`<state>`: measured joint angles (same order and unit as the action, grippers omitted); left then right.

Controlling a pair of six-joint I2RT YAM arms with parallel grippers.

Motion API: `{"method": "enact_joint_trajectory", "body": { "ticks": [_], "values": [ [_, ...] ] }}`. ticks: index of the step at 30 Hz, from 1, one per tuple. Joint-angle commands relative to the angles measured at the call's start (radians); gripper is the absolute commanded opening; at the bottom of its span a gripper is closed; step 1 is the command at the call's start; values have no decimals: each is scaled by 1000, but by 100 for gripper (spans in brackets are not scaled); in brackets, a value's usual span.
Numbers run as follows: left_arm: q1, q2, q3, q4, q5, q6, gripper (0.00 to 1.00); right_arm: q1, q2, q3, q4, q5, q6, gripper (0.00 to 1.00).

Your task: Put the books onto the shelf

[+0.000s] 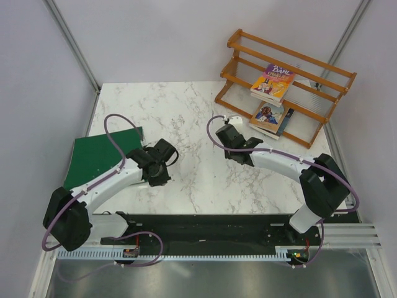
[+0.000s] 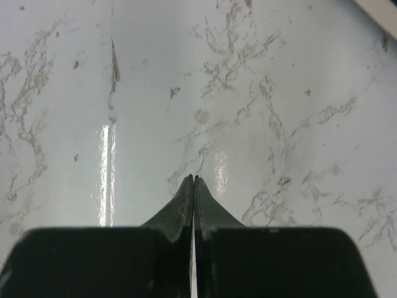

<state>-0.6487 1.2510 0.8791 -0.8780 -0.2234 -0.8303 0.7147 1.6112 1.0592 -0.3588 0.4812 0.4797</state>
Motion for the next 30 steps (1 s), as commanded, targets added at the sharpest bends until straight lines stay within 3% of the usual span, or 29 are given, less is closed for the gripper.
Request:
{"method": "enact_joint_trajectory", "body": {
  "ticks": [1, 6, 13, 21, 30],
  "values": [
    [41, -61, -84, -92, -88, -257, 2, 20, -20, -19, 53, -21, 60, 0],
    [135, -159, -169, -19, -25, -244, 2, 22, -33, -62, 90, -38, 63, 0],
    [354, -237, -242, 14, 31, -162, 2, 22, -37, -77, 112, -38, 71, 0],
    [466, -78, -206, 100, 42, -84, 2, 22, -71, -107, 141, -29, 82, 1],
    [501, 108, -71, 165, 35, -24, 2, 22, -89, -120, 152, -18, 82, 2]
  ]
}}
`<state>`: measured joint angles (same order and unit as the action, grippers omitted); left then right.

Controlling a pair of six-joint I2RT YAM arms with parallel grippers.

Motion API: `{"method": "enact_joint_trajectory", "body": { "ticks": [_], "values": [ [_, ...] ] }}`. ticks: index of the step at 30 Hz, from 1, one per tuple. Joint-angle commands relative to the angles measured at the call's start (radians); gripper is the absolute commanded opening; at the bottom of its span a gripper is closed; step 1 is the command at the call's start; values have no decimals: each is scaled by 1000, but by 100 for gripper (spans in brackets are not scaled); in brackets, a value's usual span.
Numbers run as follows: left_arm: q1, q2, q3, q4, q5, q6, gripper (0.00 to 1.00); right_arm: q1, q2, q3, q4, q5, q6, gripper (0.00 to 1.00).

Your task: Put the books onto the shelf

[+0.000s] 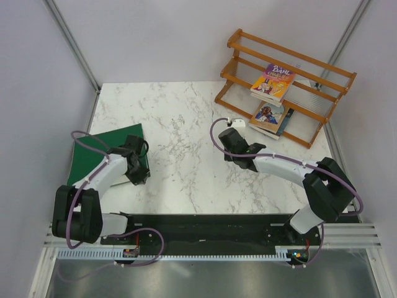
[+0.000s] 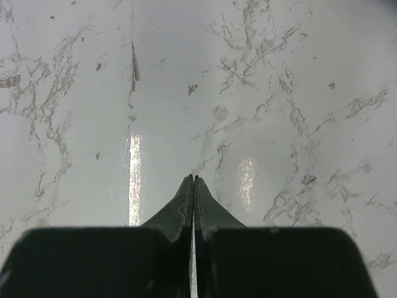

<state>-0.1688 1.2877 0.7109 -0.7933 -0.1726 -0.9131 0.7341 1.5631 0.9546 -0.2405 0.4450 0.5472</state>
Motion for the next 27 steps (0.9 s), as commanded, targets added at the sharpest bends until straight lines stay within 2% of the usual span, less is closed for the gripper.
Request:
{"method": "enact_joint_trajectory", "body": {
  "ticks": [1, 8, 17, 27],
  "values": [
    [23, 90, 114, 88, -16, 74, 2, 2, -44, -23, 38, 20, 16, 1],
    [38, 307, 327, 109, -21, 128, 2, 2, -58, -48, 58, 29, 22, 2],
    [55, 614, 616, 115, 47, 191, 2, 2, -83, -77, 92, 24, 20, 1],
    [87, 846, 950, 108, 125, 220, 2, 2, -84, -88, 107, 18, 10, 2]
  ]
}}
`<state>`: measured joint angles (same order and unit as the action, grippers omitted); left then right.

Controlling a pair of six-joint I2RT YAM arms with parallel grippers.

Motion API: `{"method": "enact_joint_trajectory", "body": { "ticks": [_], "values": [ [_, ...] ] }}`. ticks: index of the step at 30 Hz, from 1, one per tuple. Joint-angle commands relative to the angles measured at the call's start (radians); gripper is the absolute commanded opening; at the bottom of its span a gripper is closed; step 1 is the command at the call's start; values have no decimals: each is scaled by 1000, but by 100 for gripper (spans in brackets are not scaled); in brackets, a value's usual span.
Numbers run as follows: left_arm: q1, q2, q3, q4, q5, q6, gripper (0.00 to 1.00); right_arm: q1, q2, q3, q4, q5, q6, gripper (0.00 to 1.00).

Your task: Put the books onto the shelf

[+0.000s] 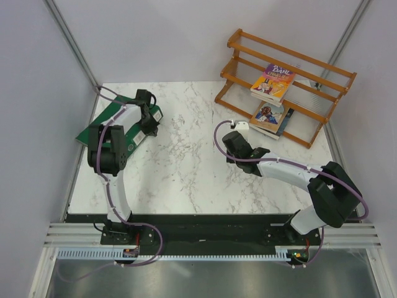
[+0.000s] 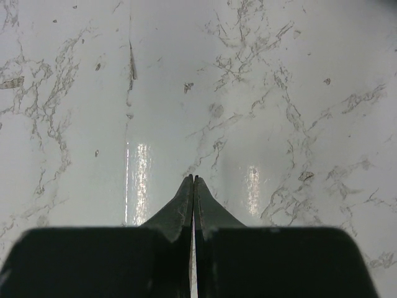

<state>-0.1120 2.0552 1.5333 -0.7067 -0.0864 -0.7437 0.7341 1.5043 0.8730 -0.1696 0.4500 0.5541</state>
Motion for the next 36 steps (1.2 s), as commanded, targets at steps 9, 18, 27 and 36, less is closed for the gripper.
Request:
{"method": "enact_joint_trajectory", "body": {
  "ticks": [9, 18, 27, 36],
  "values": [
    [110, 289, 425, -17, 128, 69, 2, 4, -23, -5, 39, 0, -6, 4],
    [169, 355, 553, -28, 263, 27, 2, 2, -27, -12, 50, -14, -11, 31],
    [124, 148, 282, 150, 373, 46, 8, 2, -35, -22, 58, -22, -10, 50],
    [5, -116, 10, 249, 309, 61, 64, 2, -52, -35, 62, -16, -3, 60]
  ]
}}
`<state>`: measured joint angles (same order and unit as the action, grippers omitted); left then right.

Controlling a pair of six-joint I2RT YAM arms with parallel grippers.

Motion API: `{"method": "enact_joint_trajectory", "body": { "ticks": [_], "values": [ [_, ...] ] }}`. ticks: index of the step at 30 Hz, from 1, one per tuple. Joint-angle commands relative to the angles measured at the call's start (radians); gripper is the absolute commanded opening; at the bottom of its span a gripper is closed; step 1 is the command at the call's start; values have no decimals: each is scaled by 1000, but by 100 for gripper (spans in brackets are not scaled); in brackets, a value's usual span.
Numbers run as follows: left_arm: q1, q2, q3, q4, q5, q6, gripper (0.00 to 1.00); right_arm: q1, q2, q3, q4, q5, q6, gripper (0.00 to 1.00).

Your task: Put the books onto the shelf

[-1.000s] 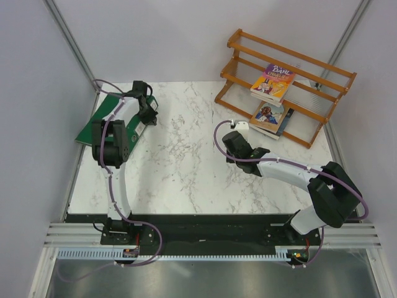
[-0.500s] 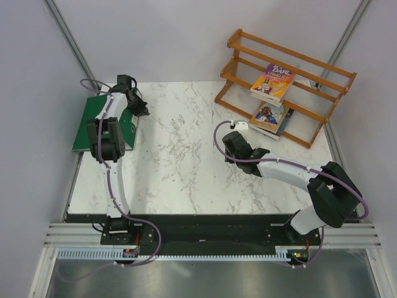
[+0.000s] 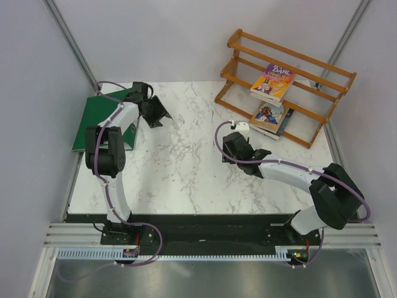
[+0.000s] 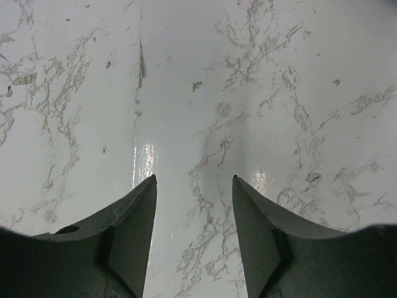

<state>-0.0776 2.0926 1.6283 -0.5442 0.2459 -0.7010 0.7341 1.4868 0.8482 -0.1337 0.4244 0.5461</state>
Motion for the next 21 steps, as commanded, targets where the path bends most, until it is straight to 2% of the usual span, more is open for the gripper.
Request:
{"method": "enact_joint_trajectory", "body": {
  "ticks": [1, 8, 14, 16, 21],
  "values": [
    [-42, -198, -111, 93, -34, 17, 65, 2, -39, -12, 29, 10, 6, 61],
    [-108, -380, -367, 167, -79, -20, 70, 2, -49, -20, 32, 16, 9, 74],
    [-168, -563, -675, 317, -59, -84, 77, 2, -62, -28, 32, 25, 9, 85],
    [-195, -652, -737, 391, -36, -109, 79, 2, -63, -29, 34, 31, 15, 88],
    [-283, -856, -857, 406, -42, -117, 82, 2, -65, -31, 32, 31, 18, 90]
  ]
}}
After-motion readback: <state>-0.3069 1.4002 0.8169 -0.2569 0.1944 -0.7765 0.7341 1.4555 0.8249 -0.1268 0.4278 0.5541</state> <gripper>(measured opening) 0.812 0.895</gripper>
